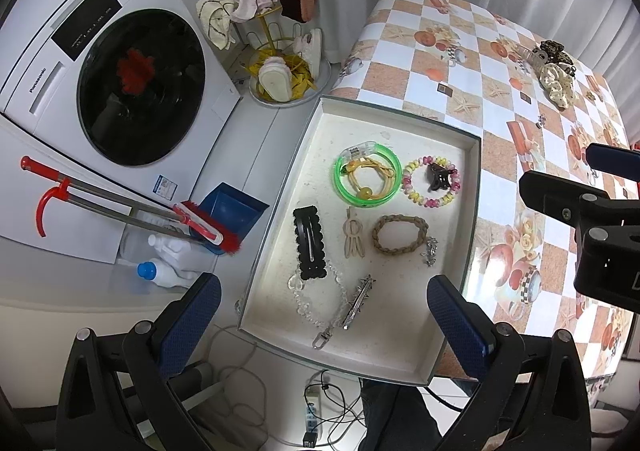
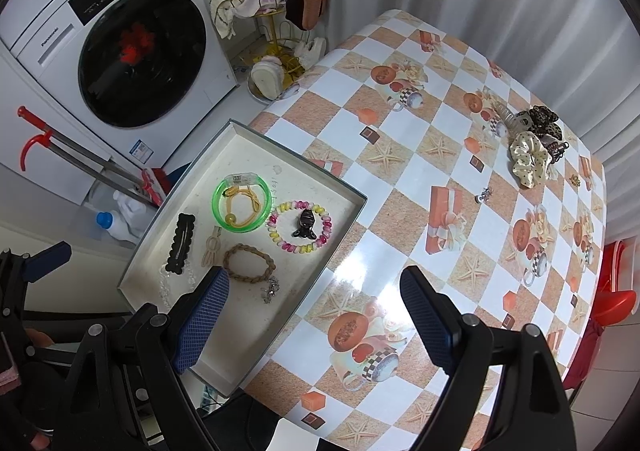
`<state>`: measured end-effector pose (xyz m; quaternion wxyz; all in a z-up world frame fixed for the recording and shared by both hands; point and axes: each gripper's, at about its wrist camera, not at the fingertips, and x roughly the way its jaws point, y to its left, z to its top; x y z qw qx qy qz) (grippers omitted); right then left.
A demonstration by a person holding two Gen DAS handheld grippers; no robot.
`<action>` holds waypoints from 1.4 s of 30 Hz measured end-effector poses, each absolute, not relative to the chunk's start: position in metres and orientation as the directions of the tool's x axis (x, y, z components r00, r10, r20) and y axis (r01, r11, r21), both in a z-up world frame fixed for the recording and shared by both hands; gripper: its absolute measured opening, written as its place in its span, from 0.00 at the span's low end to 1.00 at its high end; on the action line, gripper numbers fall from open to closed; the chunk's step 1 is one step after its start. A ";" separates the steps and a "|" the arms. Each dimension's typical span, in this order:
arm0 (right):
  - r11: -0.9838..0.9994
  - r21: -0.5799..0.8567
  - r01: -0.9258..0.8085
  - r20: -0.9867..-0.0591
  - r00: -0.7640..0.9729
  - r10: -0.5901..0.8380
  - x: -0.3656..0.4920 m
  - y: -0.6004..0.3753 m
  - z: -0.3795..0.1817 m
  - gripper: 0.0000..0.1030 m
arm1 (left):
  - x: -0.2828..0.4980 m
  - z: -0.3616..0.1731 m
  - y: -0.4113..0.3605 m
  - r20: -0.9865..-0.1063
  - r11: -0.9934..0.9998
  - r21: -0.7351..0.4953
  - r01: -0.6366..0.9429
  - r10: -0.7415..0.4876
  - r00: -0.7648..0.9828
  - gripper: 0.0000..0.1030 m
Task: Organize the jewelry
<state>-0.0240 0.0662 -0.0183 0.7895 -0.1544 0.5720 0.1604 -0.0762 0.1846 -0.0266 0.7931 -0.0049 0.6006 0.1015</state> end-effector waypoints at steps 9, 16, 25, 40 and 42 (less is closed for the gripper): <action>0.902 -0.059 -0.428 -0.953 0.294 0.077 -0.024 0.066 -0.019 0.87 | -0.076 -0.026 0.184 -0.954 0.979 0.115 -0.167 0.156 0.257 1.00; 0.901 -0.059 -0.429 -0.952 0.294 0.078 -0.025 0.066 -0.019 0.87 | -0.076 -0.026 0.184 -0.953 0.979 0.115 -0.167 0.156 0.259 1.00; 0.902 -0.057 -0.427 -0.952 0.295 0.079 -0.025 0.069 -0.018 0.87 | -0.077 -0.026 0.184 -0.953 0.979 0.117 -0.165 0.157 0.259 1.00; 0.903 -0.055 -0.426 -0.952 0.295 0.081 -0.026 0.068 -0.019 0.87 | -0.079 -0.027 0.186 -0.954 0.978 0.118 -0.170 0.160 0.255 1.00; 0.903 -0.055 -0.426 -0.952 0.295 0.081 -0.026 0.070 -0.019 0.87 | -0.081 -0.027 0.188 -0.954 0.978 0.118 -0.172 0.160 0.254 1.00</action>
